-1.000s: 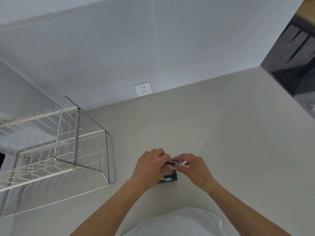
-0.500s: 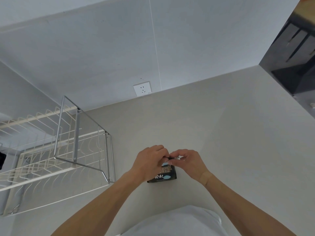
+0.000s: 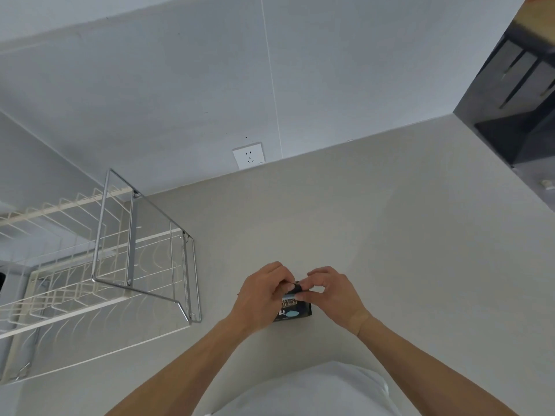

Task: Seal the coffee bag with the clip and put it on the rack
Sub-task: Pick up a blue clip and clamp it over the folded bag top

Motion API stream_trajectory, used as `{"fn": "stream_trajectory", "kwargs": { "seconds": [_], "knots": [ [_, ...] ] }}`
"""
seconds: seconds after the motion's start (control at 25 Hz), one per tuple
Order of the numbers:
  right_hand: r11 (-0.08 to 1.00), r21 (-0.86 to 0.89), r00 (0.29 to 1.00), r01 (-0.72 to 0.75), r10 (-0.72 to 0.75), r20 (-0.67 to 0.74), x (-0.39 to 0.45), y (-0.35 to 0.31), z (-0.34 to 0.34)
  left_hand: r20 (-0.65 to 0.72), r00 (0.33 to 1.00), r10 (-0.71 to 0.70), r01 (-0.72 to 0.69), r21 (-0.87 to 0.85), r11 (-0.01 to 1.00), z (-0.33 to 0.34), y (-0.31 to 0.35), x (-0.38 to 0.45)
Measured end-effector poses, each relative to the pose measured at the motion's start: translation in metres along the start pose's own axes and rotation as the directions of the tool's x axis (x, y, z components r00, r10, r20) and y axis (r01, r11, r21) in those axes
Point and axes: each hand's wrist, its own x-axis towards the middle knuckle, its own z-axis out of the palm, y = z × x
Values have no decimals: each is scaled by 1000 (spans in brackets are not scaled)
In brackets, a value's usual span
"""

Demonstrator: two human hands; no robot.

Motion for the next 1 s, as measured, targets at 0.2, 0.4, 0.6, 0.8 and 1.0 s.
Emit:
{"fn": "stream_trajectory", "kwargs": {
  "seconds": [0.2,0.4,0.6,0.8,1.0],
  "knots": [
    [986,-155,997,68,-64,36,-2,-5,-6,55,998,12,-16,75,997,3,2,1],
    [923,-288,967,255,-252,50,-1,-20,-1,-10,987,-161,161,-33,986,-9,-23,-22],
    [804,-430,911,411,-380,160,11,-46,16,-66,872,-486,410,-445,796,-11,-49,-58],
    [693,-508,856,511,-464,228,17,-67,38,-77,873,-481,404,-437,804,-15,-46,-49],
    [809,-434,918,396,-342,201,22,-71,39,-46,857,-513,467,-350,812,-22,-43,-40]
  ]
}}
